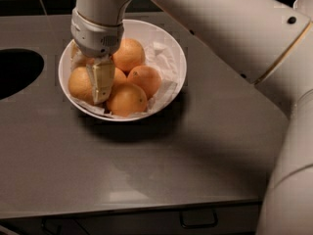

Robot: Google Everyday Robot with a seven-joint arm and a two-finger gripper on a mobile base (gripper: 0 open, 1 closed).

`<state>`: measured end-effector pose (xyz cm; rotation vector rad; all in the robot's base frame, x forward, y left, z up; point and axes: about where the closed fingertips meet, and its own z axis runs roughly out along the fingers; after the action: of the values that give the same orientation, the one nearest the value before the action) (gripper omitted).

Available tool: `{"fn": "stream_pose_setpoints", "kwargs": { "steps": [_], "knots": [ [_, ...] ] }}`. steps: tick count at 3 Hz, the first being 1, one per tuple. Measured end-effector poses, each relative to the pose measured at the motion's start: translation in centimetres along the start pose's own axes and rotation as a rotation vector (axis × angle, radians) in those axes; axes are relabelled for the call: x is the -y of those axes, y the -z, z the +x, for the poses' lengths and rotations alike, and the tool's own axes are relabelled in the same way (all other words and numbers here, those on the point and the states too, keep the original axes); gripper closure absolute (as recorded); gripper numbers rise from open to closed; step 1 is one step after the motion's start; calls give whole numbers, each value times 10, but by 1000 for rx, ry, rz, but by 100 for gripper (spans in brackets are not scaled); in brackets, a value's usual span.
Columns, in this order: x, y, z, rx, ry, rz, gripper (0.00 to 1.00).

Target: Pick orange from white bowl

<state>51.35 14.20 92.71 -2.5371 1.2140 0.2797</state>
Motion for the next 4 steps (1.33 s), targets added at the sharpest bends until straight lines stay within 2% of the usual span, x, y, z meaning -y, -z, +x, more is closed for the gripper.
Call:
{"fn": "stream_pose_setpoints", "kwargs": {
  "steps": [1,2,4],
  "knots": [
    [0,0,0,0,0,0,81],
    [-1,8,-6,2,4,43,100],
    [-12,47,-28,-47,18,190,100]
  ]
}}
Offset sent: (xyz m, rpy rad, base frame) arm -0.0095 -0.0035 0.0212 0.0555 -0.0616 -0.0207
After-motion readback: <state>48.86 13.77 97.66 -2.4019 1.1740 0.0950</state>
